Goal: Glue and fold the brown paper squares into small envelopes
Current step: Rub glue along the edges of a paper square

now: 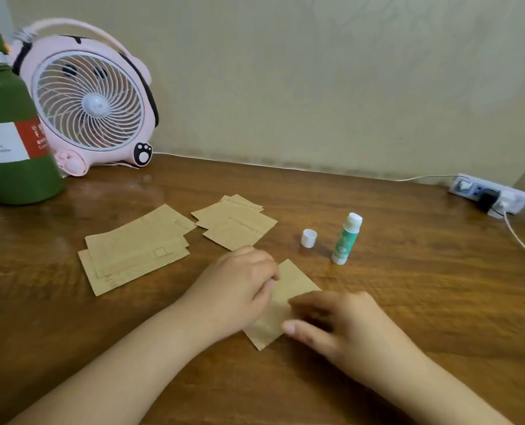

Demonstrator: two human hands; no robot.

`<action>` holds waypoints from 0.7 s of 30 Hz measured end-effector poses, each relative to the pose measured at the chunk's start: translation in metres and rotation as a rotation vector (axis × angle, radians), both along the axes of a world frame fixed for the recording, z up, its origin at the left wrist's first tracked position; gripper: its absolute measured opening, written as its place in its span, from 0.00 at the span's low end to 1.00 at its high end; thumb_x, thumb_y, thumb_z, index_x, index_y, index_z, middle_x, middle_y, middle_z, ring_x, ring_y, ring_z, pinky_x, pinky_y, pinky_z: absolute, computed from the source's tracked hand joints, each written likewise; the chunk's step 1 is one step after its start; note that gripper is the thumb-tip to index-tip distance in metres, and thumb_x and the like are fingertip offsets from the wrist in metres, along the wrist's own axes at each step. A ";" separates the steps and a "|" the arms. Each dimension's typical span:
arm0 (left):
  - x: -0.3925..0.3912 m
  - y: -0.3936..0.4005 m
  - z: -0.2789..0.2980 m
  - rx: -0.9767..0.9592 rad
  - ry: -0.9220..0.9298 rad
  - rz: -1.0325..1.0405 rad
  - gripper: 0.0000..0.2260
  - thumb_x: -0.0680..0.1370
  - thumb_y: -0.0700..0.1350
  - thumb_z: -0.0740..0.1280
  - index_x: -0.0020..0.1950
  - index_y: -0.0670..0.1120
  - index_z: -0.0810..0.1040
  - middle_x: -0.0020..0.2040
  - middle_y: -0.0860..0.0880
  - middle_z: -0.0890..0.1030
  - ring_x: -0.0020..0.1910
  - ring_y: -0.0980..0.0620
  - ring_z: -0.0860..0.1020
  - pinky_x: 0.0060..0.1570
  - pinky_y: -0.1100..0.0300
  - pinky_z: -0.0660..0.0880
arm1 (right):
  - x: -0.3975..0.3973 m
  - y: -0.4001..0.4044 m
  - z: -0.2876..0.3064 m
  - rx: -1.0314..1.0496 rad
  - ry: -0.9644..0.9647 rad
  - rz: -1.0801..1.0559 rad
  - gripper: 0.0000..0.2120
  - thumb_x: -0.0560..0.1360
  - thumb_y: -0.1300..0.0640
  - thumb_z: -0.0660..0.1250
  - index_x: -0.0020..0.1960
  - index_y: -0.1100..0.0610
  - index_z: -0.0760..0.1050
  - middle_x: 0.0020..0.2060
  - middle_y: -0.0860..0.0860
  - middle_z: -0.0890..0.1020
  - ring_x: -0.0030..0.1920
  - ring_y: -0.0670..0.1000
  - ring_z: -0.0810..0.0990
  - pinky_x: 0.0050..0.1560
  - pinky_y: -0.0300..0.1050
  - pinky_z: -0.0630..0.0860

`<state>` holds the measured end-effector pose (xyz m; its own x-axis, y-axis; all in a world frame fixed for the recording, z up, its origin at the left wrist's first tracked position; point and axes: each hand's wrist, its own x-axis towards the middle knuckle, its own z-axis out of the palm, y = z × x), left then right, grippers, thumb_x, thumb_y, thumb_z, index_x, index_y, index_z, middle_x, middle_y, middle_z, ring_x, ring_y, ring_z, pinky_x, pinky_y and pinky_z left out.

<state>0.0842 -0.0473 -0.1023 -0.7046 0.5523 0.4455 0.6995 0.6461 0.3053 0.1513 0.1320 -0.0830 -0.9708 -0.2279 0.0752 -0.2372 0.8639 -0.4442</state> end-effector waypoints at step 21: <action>-0.026 0.014 -0.010 -0.160 -0.256 -0.066 0.24 0.72 0.66 0.63 0.65 0.61 0.66 0.62 0.68 0.62 0.57 0.70 0.52 0.61 0.73 0.50 | -0.054 0.059 -0.002 -0.489 0.131 -0.233 0.17 0.67 0.40 0.64 0.56 0.39 0.72 0.38 0.43 0.79 0.35 0.42 0.74 0.37 0.37 0.71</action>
<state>0.0582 -0.0330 -0.1124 -0.7429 0.6496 0.1617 0.6552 0.6559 0.3748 0.0969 0.1908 -0.0854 -0.9667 0.0834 0.2419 -0.1449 0.6005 -0.7864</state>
